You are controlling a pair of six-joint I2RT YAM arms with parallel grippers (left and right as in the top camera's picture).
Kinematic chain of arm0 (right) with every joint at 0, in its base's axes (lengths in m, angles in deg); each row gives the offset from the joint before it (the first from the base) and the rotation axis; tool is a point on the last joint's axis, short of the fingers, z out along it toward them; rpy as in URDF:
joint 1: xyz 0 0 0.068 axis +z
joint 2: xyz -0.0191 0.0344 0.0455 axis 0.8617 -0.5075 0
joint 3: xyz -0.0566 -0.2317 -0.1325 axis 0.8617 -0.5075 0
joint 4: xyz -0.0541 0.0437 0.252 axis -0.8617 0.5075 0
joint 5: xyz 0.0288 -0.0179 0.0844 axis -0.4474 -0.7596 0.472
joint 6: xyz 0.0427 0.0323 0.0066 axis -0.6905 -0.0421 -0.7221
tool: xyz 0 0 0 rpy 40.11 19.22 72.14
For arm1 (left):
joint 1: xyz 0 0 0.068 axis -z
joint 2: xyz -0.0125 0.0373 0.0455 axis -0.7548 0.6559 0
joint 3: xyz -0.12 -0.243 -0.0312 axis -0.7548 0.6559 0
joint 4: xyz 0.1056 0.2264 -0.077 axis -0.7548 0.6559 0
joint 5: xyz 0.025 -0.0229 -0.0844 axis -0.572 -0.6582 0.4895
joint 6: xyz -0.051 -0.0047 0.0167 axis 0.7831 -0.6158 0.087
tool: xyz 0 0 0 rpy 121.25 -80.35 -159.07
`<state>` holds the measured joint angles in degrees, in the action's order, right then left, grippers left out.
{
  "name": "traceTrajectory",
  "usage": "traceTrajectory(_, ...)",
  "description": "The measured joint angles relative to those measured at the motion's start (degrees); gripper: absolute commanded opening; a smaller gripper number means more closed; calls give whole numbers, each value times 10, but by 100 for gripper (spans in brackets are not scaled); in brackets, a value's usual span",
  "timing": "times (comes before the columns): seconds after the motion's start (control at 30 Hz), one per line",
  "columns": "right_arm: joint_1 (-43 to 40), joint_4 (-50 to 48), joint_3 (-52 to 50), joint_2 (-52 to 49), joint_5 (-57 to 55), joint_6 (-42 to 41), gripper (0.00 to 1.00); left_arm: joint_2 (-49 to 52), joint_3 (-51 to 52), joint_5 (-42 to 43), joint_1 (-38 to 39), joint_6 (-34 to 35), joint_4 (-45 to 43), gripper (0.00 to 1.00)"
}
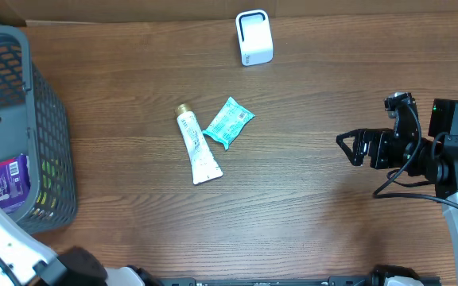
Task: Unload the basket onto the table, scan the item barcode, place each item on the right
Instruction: 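Grasp the green tea carton with the left gripper inside the basket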
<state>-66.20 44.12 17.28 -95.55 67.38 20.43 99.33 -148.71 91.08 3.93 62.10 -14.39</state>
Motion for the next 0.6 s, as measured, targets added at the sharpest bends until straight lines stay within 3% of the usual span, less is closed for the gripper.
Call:
traceTrajectory(0.2,0,0,0,0,3,0,100,68,31,0,-22,12,18,64)
traceTrajectory(0.6,0,0,0,0,5,0,100,148,183,0,-27,12,-49,66)
